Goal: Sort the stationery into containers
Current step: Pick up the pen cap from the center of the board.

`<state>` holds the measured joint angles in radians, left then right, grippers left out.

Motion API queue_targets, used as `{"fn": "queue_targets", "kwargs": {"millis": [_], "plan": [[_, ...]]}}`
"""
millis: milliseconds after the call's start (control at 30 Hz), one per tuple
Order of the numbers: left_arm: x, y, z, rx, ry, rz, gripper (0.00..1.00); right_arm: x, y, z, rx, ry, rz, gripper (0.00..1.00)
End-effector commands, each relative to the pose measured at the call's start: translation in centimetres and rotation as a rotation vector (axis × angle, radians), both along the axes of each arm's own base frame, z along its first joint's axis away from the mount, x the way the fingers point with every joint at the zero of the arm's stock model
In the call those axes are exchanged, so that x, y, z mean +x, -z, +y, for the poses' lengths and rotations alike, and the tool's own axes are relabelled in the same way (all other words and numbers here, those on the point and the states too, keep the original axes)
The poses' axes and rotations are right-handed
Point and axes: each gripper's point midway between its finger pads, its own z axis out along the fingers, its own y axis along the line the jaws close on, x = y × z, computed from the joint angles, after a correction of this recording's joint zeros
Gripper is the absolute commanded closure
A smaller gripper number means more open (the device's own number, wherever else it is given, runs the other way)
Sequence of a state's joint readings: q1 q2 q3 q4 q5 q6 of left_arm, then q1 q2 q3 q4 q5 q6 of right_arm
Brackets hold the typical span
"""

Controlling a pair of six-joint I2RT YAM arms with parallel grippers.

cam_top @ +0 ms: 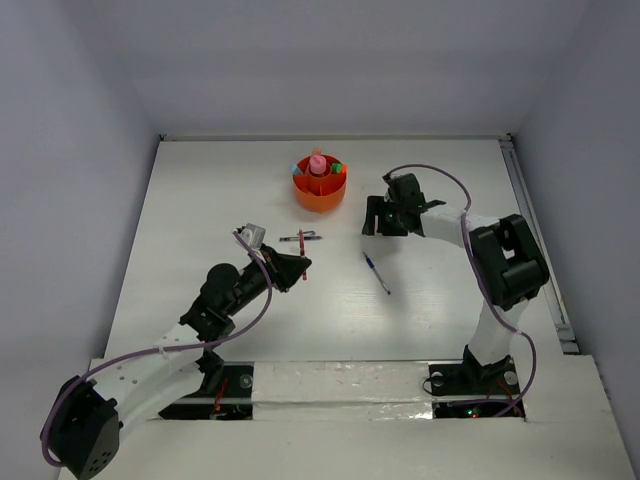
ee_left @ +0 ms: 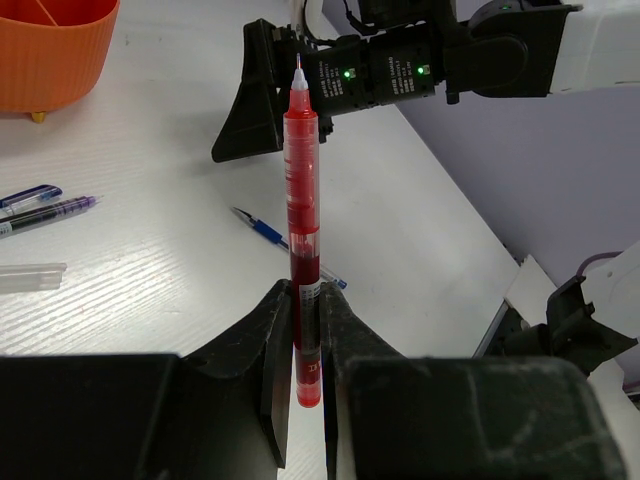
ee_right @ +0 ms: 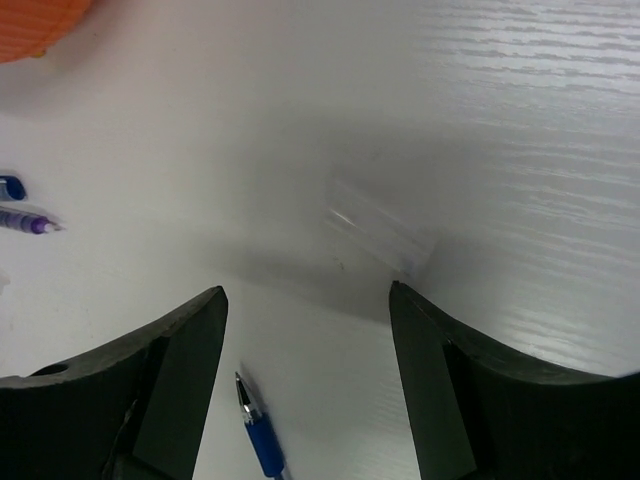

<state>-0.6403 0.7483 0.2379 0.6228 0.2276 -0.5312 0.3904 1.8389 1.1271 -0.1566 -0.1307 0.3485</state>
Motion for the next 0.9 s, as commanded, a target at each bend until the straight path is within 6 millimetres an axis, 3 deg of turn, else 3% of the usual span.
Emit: {"fn": "queue_targets", "kwargs": {"millis": [0,400,767,867], "plan": [[0.0,-1.9,0.0,-0.034,0.0,-0.061,1.0,1.3,0.4,-0.8,-0.002,0.051,-0.014,0.28],[0.1,-1.6,-0.1,-0.028,0.0,-0.056,1.0,3.8,1.2,-1.6,-0.075,0.075,-0.015,0.29],[0.1,-1.5,-0.2,-0.029,0.005,-0.052,1.0,4.0,2.3,-2.3,-0.145,0.075,0.037,0.53],[0.1,-1.7,-0.2,-0.033,0.005,-0.055,1.0,4.5,2.5,-3.7,-0.228,0.106,0.046,0.58]]}}
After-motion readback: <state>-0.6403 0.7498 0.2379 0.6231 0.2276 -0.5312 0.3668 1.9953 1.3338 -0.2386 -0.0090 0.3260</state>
